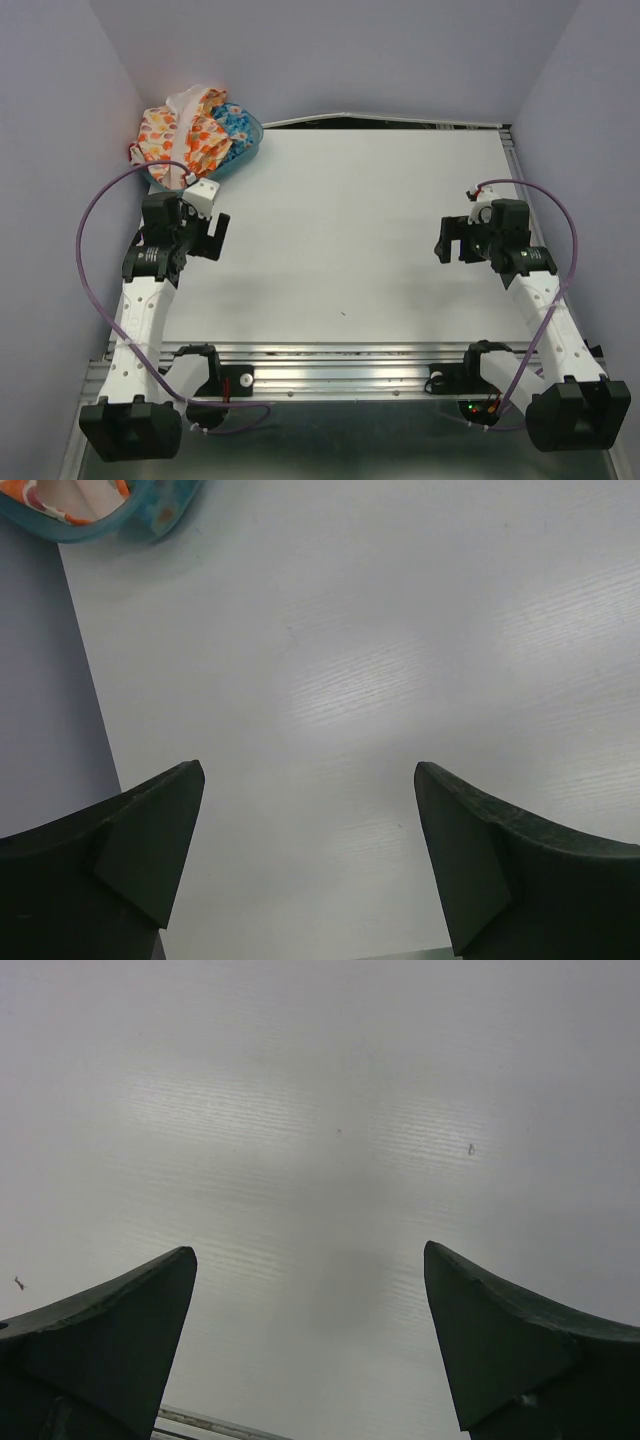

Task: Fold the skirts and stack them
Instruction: Grab the skirt from the pile

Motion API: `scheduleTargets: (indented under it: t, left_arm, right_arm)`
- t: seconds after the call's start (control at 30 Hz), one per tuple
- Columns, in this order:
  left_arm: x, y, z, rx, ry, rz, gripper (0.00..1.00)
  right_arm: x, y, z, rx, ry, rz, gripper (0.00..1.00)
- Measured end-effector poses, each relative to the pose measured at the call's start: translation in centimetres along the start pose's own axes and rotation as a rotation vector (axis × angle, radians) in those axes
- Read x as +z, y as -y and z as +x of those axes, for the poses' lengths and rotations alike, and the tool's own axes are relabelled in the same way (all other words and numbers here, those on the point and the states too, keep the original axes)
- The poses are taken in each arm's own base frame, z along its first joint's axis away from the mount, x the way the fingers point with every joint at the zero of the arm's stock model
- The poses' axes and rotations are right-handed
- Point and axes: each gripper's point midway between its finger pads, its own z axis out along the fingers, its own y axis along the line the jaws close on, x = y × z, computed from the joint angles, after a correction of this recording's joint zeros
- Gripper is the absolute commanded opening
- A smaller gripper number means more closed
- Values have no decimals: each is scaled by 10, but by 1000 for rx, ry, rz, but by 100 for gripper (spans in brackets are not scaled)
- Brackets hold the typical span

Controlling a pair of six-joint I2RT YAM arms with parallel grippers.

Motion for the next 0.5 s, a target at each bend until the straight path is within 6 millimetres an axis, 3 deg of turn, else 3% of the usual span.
scheduleTargets:
  t: [0.13,0.23,0.5]
  left_arm:
    - [3,-3,1,22,-23,-1,98]
    - [9,-10,-10,31,-54,-3,98]
    - [64,-62,-110,36,-19,-67,96]
  right_arm:
    - [0,-1,0,1,0,-4,100]
    - [2,-2,2,4,-12,-17,100]
    - [11,-3,10,15,-58,-33,100]
